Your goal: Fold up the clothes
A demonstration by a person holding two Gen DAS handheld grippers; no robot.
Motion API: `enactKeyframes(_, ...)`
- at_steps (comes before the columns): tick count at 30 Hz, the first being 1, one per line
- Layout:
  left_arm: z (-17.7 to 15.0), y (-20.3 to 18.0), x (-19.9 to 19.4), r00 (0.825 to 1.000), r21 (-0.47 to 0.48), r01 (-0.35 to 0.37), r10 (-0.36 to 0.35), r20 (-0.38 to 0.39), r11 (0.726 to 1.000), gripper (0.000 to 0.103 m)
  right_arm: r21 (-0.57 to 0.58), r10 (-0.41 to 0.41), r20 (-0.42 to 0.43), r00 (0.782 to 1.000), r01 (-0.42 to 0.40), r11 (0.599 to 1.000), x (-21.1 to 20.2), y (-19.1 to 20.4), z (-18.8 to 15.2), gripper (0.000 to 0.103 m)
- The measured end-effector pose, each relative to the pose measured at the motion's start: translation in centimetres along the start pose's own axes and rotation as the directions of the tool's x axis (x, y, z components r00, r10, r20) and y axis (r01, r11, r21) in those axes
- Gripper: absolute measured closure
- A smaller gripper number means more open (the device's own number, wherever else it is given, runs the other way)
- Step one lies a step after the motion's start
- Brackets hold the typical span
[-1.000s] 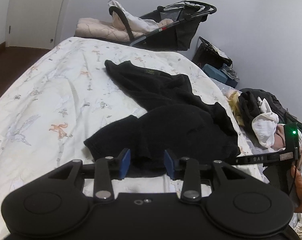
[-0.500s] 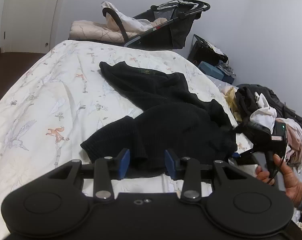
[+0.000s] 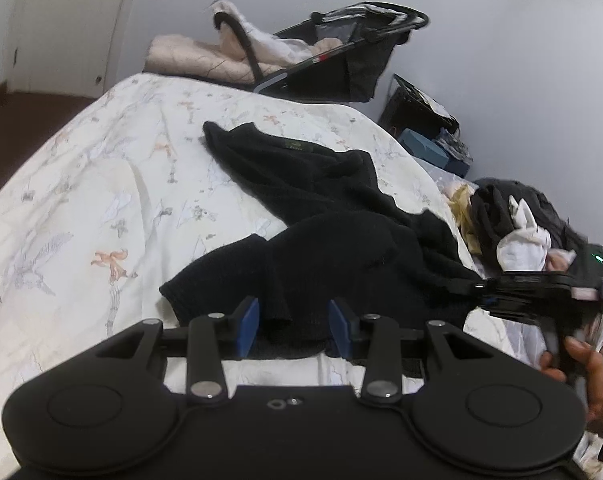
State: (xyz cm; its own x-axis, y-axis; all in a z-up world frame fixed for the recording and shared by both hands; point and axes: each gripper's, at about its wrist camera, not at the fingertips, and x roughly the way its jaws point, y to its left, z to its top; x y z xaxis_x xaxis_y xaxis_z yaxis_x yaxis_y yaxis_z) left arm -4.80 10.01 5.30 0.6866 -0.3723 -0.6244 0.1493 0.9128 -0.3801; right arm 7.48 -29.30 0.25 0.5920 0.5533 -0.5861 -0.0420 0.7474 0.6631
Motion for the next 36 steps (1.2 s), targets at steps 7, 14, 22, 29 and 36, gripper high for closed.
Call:
enactKeyframes(7, -0.3, 1.0, 0.8, 0.993, 0.004, -0.116, 0.116, -0.011, 0.993, 0.065, 0.002, 0.103, 0.041, 0.994, -0.103, 0.995, -6.6, 0.4, 1.3, 0.089)
enactKeyframes(14, -0.6, 3.4, 2.5, 0.990, -0.100, -0.123, 0.115, -0.081, 0.987, 0.063, 0.052, -0.015, 0.050, 0.999, 0.012, 0.999, -13.1, -2.0, 0.6, 0.089)
enactKeyframes(22, 0.4, 5.8, 5.7, 0.985, -0.245, -0.157, 0.134, -0.109, 0.957, 0.062, -0.089, -0.078, -0.031, 0.996, 0.075, 0.993, -10.6, -0.2, -0.3, 0.085)
enactKeyframes(29, -0.1, 7.2, 6.8, 0.990, -0.397, -0.122, 0.084, -0.112, 0.909, 0.077, -0.192, -0.060, -0.153, 0.986, 0.030, 0.981, -4.1, 3.8, -1.6, 0.085)
enactKeyframes(36, 0.3, 8.4, 4.6, 0.994, -0.517, 0.103, -0.110, 0.017, 0.850, 0.101, -0.398, -0.266, -0.293, 0.918, 0.136, 0.907, 4.0, 5.7, -3.5, 0.084)
